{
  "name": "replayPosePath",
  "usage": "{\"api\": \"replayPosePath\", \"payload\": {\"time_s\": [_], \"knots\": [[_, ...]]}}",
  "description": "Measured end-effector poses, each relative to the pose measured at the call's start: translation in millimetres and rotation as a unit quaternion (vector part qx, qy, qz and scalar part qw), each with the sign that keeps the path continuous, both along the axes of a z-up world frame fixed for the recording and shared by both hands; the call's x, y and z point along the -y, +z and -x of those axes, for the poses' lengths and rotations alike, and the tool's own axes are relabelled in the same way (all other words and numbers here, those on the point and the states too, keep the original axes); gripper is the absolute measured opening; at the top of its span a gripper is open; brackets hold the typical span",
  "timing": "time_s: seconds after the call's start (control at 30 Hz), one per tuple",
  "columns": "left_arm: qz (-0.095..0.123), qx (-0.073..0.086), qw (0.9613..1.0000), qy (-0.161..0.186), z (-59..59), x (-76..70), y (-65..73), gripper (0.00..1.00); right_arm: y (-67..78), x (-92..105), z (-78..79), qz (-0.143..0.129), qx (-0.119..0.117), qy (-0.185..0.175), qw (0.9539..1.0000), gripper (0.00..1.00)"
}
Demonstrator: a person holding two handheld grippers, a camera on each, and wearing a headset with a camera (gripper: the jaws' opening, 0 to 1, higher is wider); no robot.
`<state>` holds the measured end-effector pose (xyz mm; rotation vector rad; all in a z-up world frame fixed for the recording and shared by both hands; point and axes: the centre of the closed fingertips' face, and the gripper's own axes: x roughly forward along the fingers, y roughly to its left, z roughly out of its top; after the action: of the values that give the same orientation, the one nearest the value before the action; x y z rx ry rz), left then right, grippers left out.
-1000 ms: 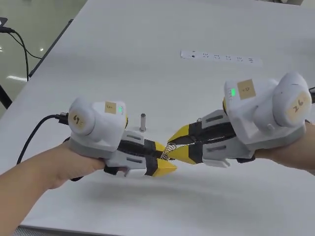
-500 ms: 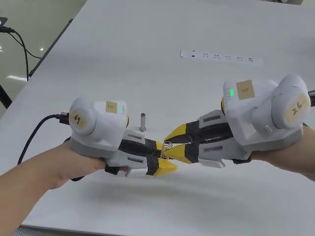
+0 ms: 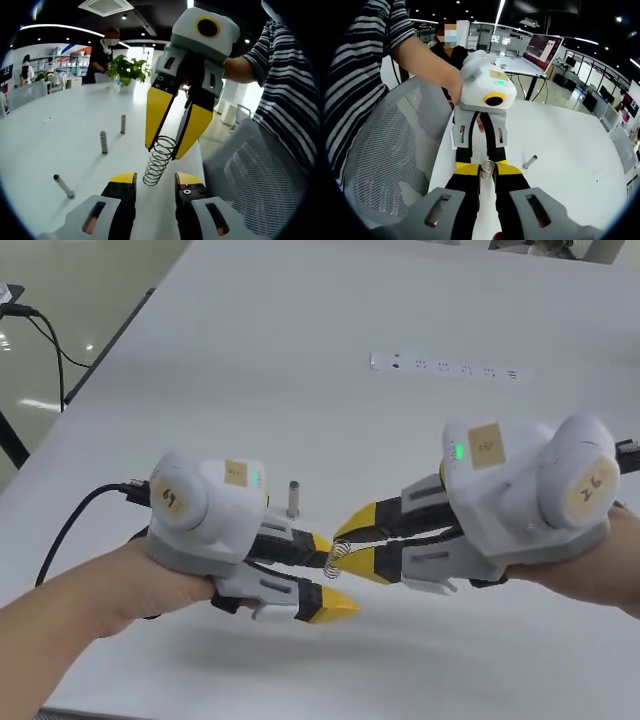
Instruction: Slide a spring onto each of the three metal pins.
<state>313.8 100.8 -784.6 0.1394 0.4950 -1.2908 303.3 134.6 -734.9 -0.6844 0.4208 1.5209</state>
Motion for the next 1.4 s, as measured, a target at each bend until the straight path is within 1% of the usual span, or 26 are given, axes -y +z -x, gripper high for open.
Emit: {"api": "replayPosePath", "payload": {"time_s": [0.1,0.2,0.3,0.37,0.4,0.43,0.53,0.67,0.8,0.83,0.93,1.0,1.13,1.2,1.3,1.4], "knots": [[-0.002,0.002,1.0000,0.007,-3.8,-5.1,0.4,0.26,-0.3,0.1,-1.0,0.003,0.003,0.001,1.0000,0.08],[-0.005,0.004,0.9999,0.016,-6.6,-8.8,0.8,0.28,-2.6,1.4,-2.5,0.012,0.010,0.003,0.9999,0.08],[-0.001,0.004,0.9998,0.021,-6.7,-12.1,4.2,0.29,-4.8,2.6,-2.9,0.018,0.010,0.004,0.9998,0.08],[-0.003,0.003,0.9997,0.022,-6.5,-14.9,3.1,0.31,-6.1,3.5,-3.6,0.022,0.010,0.003,0.9997,0.08],[-0.008,-0.001,0.9997,0.025,-6.3,-18.1,0.7,0.32,-6.7,3.9,-3.9,0.023,0.005,-0.001,0.9997,0.08],[-0.012,-0.001,0.9996,0.027,-6.6,-20.6,-0.8,0.33,-7.0,4.1,-4.2,0.024,0.002,-0.004,0.9997,0.08],[-0.023,0.000,0.9991,0.036,-7.2,-30.8,-3.8,0.38,-8.4,6.5,-6.8,0.031,0.004,-0.008,0.9995,0.08],[-0.024,0.002,0.9982,0.055,-10.6,-41.1,-1.1,0.43,-9.6,8.2,-7.3,0.034,0.002,-0.010,0.9994,0.08],[-0.023,0.003,0.9966,0.079,-15.8,-53.1,1.2,0.53,-11.2,9.7,-7.4,0.037,0.000,-0.011,0.9992,0.08],[-0.024,0.005,0.9963,0.082,-16.4,-55.3,1.7,0.55,-11.8,9.9,-7.3,0.037,-0.004,-0.014,0.9992,0.08],[-0.024,0.004,0.9957,0.090,-16.7,-61.1,3.3,0.58,-13.4,10.8,-8.0,0.039,-0.010,-0.019,0.9990,0.08],[-0.023,0.007,0.9949,0.098,-17.7,-64.5,4.1,0.62,-14.2,11.4,-9.1,0.039,-0.012,-0.025,0.9988,0.08],[-0.026,0.004,0.9937,0.109,-19.2,-70.1,0.6,0.70,-14.7,11.7,-10.1,0.041,-0.010,-0.026,0.9988,0.08],[-0.028,0.005,0.9931,0.114,-19.6,-72.9,-0.4,0.75,-13.8,11.2,-11.0,0.039,-0.009,-0.026,0.9989,0.08],[-0.019,0.000,0.9928,0.119,-19.8,-76.0,1.5,0.81,-13.1,11.5,-14.3,0.037,-0.005,-0.031,0.9988,0.08],[-0.010,0.001,0.9916,0.129,-21.6,-81.1,3.1,0.88,-13.0,11.5,-17.6,0.035,-0.006,-0.036,0.9987,0.08]]}}
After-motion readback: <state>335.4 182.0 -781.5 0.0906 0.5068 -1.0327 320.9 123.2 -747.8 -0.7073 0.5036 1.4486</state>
